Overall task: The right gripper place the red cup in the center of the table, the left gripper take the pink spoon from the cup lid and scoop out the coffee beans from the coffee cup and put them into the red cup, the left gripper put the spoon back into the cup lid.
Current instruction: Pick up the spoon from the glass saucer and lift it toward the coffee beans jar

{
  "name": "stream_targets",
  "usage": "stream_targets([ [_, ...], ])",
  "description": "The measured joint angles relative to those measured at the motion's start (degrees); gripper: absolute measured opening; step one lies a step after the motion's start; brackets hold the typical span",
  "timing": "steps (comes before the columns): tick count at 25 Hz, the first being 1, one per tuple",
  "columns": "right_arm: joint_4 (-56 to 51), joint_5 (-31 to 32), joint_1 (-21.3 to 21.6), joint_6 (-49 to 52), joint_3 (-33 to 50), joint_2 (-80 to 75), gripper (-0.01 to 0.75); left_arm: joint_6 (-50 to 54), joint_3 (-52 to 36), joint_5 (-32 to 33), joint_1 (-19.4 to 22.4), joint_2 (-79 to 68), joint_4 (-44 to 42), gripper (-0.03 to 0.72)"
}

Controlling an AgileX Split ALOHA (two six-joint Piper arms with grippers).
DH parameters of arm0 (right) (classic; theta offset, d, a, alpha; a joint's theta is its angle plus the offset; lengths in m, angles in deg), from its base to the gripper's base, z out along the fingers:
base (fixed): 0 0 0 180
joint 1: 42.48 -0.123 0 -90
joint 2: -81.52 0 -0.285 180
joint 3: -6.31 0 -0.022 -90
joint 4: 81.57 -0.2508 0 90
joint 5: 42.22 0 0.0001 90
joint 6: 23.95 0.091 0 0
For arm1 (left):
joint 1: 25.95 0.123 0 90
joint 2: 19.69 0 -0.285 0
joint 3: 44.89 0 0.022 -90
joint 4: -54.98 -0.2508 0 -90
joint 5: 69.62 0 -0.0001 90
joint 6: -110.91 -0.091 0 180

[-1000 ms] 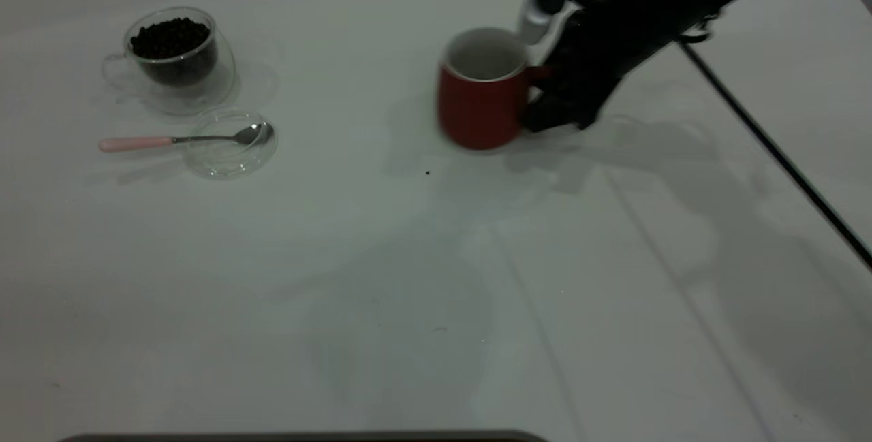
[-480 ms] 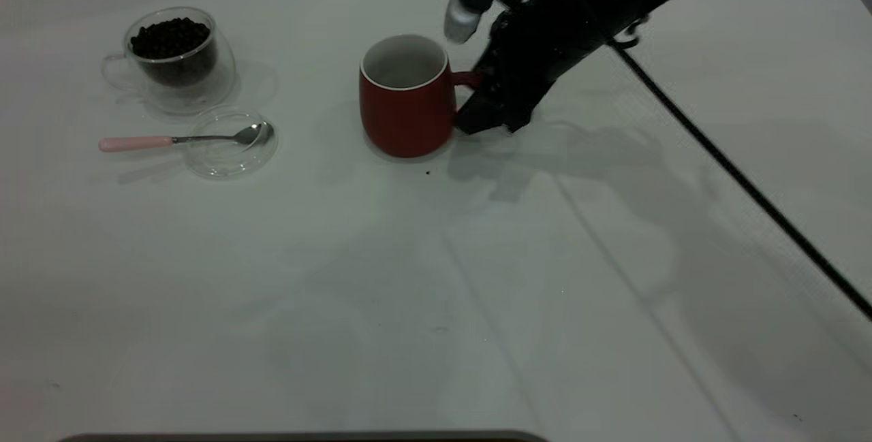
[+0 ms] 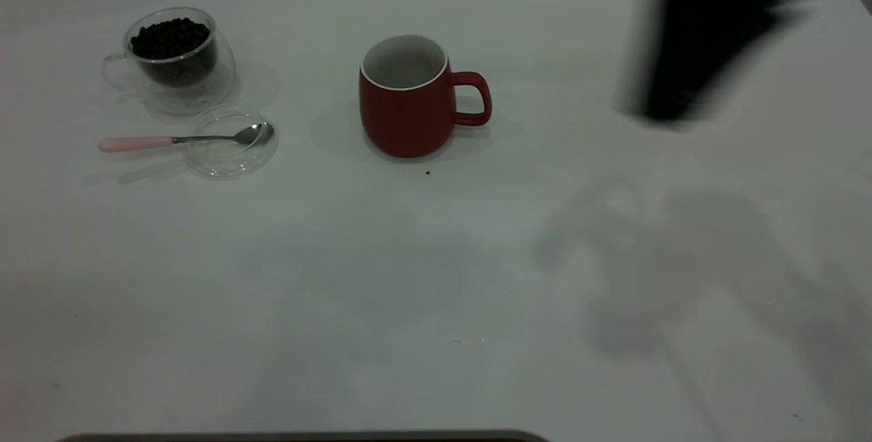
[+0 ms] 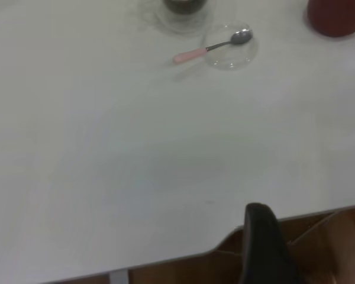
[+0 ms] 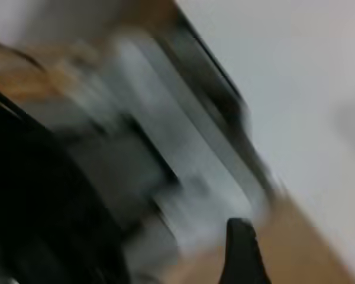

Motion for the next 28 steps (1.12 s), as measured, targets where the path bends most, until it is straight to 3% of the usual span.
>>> stream_targets([
  [4, 17.00, 1.31, 0.07, 21.08, 6.57, 15.97, 0.558, -0.17, 0.00, 0.00, 0.00, 0.00, -0.15, 0.461],
  [9, 24.08, 2.11, 0.32, 35.03, 17.83, 32.37, 0.558, -0.17, 0.00, 0.00, 0.00, 0.00, -0.15, 0.461],
  [17, 24.46, -3.11, 9.07, 37.38, 35.94, 52.20, 0.558, -0.15, 0.00, 0.00, 0.00, 0.00, -0.15, 0.461],
  [20, 24.46, -4.36, 11.47, 37.85, 37.02, 59.89, 0.558, -0.15, 0.00, 0.00, 0.00, 0.00, -0.15, 0.461],
  [28, 24.46, -4.11, 12.08, 38.04, 37.02, 82.76, 0.558, -0.15, 0.00, 0.00, 0.00, 0.00, -0.15, 0.461],
])
